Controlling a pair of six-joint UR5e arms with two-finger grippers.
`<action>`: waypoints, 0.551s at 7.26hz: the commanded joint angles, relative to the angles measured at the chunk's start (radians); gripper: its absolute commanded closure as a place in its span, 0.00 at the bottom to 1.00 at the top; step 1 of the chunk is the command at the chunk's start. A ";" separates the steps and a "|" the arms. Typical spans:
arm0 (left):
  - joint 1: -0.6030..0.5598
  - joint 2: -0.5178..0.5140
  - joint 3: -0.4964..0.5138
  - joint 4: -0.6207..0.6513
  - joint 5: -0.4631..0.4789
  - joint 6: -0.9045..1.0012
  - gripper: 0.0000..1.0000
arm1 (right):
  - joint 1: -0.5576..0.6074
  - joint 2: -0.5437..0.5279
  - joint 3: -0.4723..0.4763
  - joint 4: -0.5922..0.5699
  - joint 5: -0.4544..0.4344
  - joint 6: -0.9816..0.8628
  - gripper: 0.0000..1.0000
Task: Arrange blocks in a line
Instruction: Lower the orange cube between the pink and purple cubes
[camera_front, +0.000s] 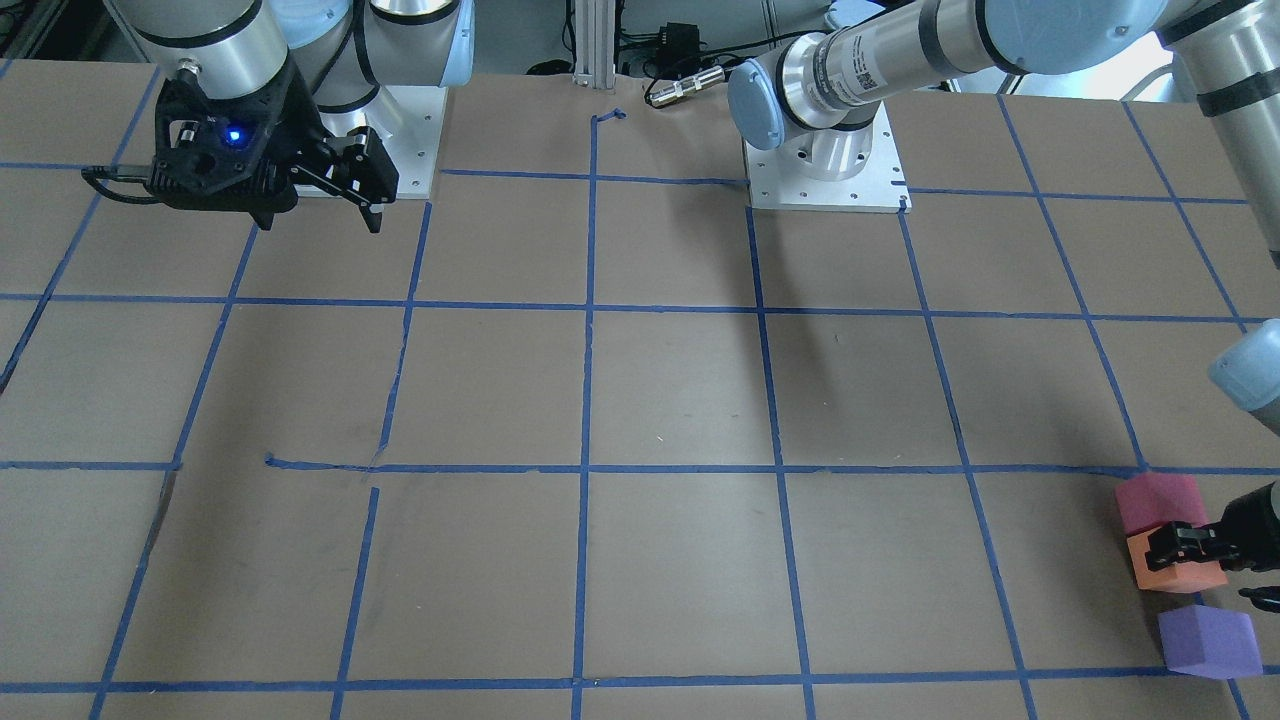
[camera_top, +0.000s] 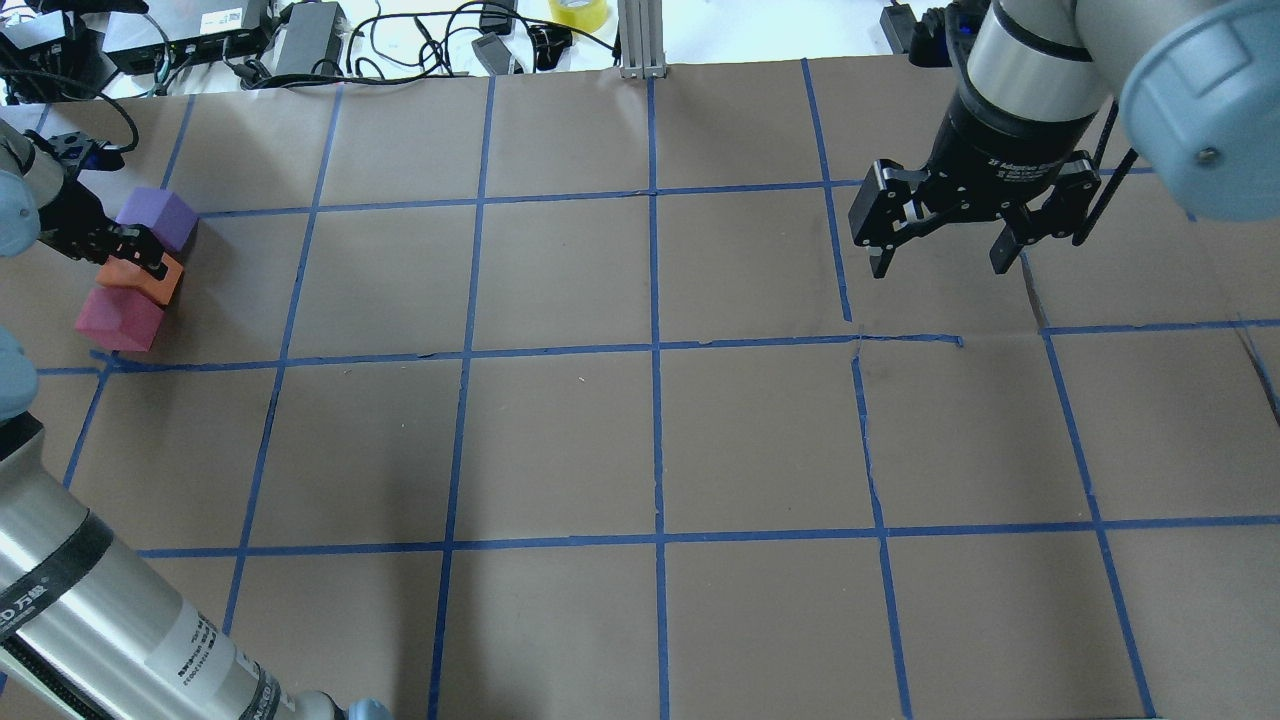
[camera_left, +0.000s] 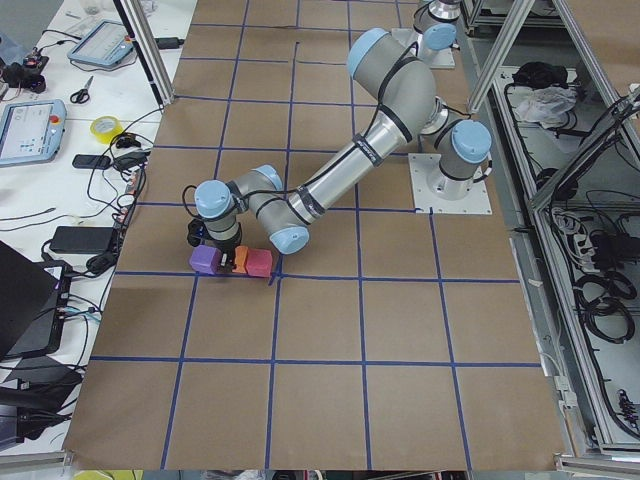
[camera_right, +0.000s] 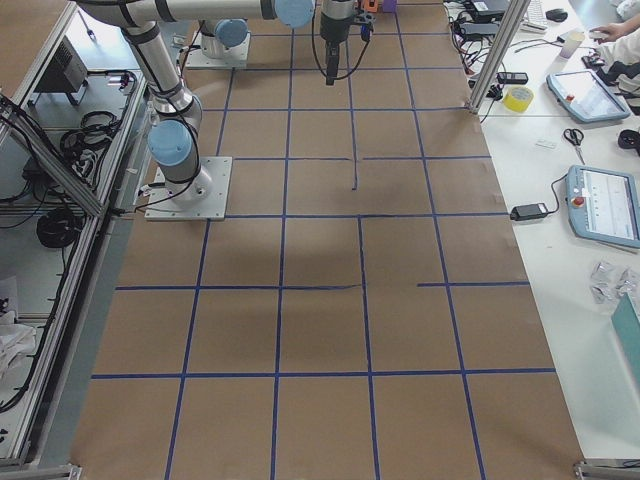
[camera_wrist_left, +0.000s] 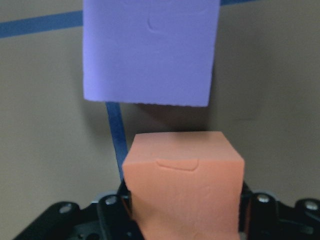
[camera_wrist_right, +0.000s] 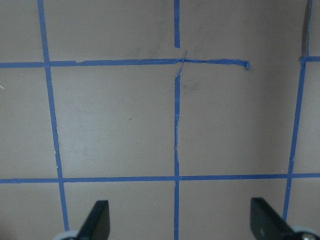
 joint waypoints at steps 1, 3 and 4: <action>0.000 -0.001 -0.004 0.014 0.013 -0.003 0.86 | 0.001 0.000 0.000 0.000 -0.001 -0.001 0.00; 0.000 -0.001 -0.007 0.032 0.041 -0.011 0.86 | 0.001 0.000 0.000 0.000 0.000 0.000 0.00; 0.000 -0.001 -0.005 0.032 0.041 -0.009 0.86 | 0.001 0.000 0.000 -0.001 0.000 0.000 0.00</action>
